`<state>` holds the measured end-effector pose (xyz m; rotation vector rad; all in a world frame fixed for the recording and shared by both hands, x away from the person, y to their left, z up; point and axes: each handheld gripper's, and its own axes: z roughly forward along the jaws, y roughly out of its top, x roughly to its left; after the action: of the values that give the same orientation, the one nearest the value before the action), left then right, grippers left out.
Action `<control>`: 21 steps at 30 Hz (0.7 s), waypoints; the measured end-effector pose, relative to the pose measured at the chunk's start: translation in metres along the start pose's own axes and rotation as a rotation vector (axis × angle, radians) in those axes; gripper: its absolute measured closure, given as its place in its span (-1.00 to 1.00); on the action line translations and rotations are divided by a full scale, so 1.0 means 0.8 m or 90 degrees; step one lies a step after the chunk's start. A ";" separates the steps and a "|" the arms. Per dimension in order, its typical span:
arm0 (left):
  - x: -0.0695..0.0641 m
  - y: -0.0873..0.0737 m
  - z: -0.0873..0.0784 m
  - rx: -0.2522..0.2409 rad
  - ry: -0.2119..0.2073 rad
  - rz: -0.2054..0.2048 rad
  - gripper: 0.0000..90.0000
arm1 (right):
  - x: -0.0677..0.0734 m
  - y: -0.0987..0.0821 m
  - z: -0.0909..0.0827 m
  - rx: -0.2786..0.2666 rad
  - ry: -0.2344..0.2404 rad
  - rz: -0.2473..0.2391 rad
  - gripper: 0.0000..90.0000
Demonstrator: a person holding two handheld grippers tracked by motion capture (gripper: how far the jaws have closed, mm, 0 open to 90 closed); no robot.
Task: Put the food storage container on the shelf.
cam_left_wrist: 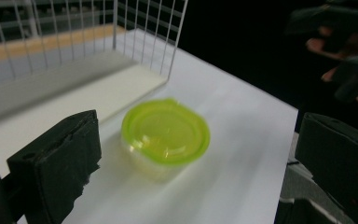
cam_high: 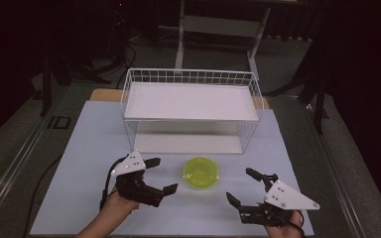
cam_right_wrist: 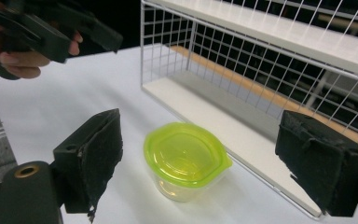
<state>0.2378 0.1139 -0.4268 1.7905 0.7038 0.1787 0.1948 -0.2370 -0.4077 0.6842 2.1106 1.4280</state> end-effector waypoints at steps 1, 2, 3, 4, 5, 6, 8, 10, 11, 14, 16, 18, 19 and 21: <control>-0.001 0.003 0.003 -0.001 0.000 0.001 -0.98 | -0.002 0.003 0.004 0.004 0.002 0.009 -0.68; 0.000 0.006 0.006 -0.004 -0.007 0.000 -0.98 | -0.004 0.005 0.007 0.003 0.004 0.018 -0.68; 0.000 0.009 0.010 -0.002 -0.012 -0.003 -0.98 | -0.006 0.007 0.011 0.005 0.003 0.029 -0.68; 0.001 0.011 0.014 -0.003 -0.013 -0.002 -0.98 | -0.009 0.008 0.015 0.004 0.008 0.040 -0.68; 0.002 0.013 0.019 -0.002 -0.019 -0.003 -0.98 | -0.013 0.010 0.018 0.005 0.012 0.046 -0.68; 0.003 0.015 0.023 0.003 -0.020 -0.001 -0.98 | -0.016 0.011 0.022 0.005 0.008 0.050 -0.68; 0.004 0.018 0.031 0.002 -0.022 0.005 -0.97 | -0.022 0.013 0.030 0.015 0.008 0.058 -0.68; 0.008 0.022 0.038 0.007 -0.034 -0.003 -0.98 | -0.027 0.015 0.038 0.023 -0.006 0.045 -0.68; 0.010 0.023 0.042 0.011 -0.040 -0.007 -0.97 | -0.030 0.016 0.042 0.027 -0.009 0.050 -0.69; 0.017 0.026 0.051 0.009 -0.041 -0.015 -0.97 | -0.039 0.016 0.051 0.030 -0.016 0.076 -0.69; 0.022 0.025 0.057 -0.001 -0.041 -0.029 -0.97 | -0.045 0.015 0.058 0.039 -0.024 0.087 -0.69; 0.025 0.024 0.063 0.017 -0.029 -0.038 -0.97 | -0.052 0.013 0.067 0.055 -0.018 0.105 -0.69; 0.025 0.023 0.066 0.029 -0.025 -0.040 -0.97 | -0.054 0.012 0.070 0.061 -0.015 0.115 -0.70; 0.026 0.021 0.072 0.042 -0.017 -0.036 -0.97 | -0.059 0.009 0.078 0.071 -0.008 0.146 -0.70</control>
<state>0.2871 0.0749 -0.4359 1.8299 0.7473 0.0952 0.2717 -0.2226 -0.4157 1.0038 2.1707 1.4255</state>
